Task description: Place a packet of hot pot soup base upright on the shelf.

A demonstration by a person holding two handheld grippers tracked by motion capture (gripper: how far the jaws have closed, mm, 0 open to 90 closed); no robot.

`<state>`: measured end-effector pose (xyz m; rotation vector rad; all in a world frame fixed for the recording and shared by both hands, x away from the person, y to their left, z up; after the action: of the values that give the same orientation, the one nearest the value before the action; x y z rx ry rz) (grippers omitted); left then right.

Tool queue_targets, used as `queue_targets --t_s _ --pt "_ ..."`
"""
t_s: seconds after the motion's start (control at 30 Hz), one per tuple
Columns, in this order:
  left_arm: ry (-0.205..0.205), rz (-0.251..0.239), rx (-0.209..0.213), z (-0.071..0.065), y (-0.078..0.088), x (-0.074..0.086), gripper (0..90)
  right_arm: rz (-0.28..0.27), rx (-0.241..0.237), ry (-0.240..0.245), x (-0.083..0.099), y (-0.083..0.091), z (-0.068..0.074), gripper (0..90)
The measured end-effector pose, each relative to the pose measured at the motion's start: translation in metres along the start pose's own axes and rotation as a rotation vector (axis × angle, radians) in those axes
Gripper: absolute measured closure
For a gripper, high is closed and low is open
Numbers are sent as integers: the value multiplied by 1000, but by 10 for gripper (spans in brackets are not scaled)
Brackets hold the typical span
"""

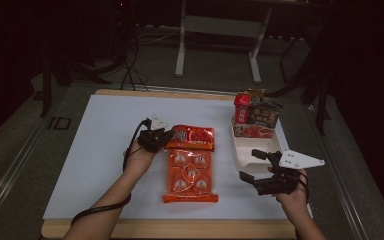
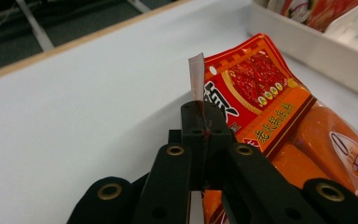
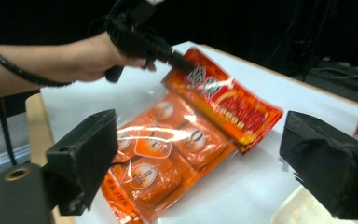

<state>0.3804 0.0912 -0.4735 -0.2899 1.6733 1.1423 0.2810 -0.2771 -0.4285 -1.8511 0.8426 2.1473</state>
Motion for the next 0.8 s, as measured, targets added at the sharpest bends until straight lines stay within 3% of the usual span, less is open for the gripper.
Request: queue_targets --t_s 0.03,0.13,0.2,0.23,0.4,0.73,0.8 --pt "-22 -18 5 -2 6 -3 900 -8 7 0 0 0 1 102" --pt "-19 -28 12 -4 9 -4 900 -5 -7 -4 0 -1 1 102" --pt "-29 -82 38 -10 22 -9 900 9 -14 -19 1 -4 3 104" --pt "-31 -95 42 -11 25 -11 900 7 6 -17 1 -4 3 121" --pt "-47 -147 85 -20 40 -19 900 -6 9 -20 -1 -2 3 133" --pt "-74 -208 145 -30 62 -24 900 -26 33 -21 -4 1 1 137" --pt "-108 -240 169 -37 72 -24 900 -34 37 -19 -7 3 0 143"
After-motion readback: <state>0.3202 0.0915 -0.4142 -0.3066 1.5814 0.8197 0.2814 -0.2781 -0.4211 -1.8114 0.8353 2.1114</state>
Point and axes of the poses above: each handheld gripper's, and its own axes: y roughly backward along the jaws, x roughly out of its underside, z roughly to its left, the point moved 1 cm from there along -y, roughly forward along the jaws, and after that the axes turned 2 degrees about -z, right-handed, at the moved point
